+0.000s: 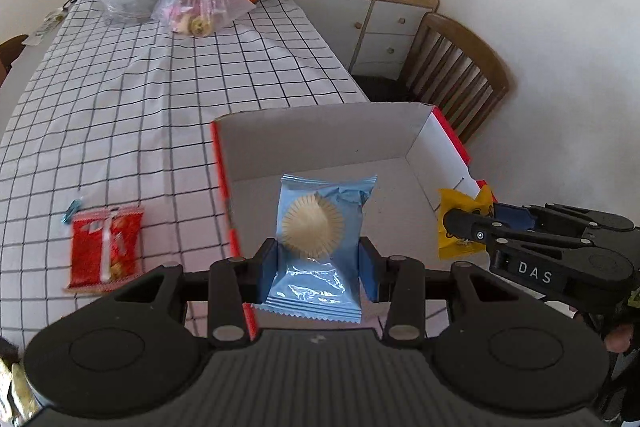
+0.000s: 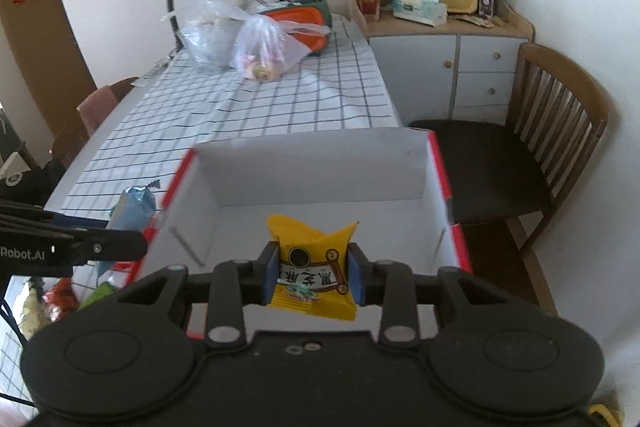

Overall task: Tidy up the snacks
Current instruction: 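Carry both packets into the red box and open both tools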

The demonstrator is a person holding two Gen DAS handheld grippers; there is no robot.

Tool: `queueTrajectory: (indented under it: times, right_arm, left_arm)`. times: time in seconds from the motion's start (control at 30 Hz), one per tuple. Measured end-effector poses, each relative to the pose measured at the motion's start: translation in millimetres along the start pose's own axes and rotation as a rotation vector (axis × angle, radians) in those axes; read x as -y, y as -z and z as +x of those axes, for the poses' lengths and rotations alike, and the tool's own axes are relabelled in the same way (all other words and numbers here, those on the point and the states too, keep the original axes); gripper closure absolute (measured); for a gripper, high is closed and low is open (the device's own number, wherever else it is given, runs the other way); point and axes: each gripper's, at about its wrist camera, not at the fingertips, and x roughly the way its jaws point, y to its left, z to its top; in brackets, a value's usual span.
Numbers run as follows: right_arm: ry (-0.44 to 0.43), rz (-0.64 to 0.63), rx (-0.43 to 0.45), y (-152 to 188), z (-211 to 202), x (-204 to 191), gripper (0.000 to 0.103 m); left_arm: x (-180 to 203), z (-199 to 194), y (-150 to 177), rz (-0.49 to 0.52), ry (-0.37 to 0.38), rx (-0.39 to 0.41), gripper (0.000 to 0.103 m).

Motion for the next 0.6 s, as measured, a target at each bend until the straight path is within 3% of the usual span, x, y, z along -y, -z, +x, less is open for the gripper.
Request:
queueTrajectory:
  times: [0.27,0.6]
  right_arm:
    - [0.009,0.001,-0.088,-12.8,42.0,28.6,0.070]
    - [-0.019,-0.078,-0.206,-11.5,82.8,32.8,0.070]
  left_arm:
    - [13.8,55.3,-27.3,-0.007,-0.068,-0.070,0.061]
    - [14.9,107.0,-40.1,-0.024,-0.109,-0.180,0.061]
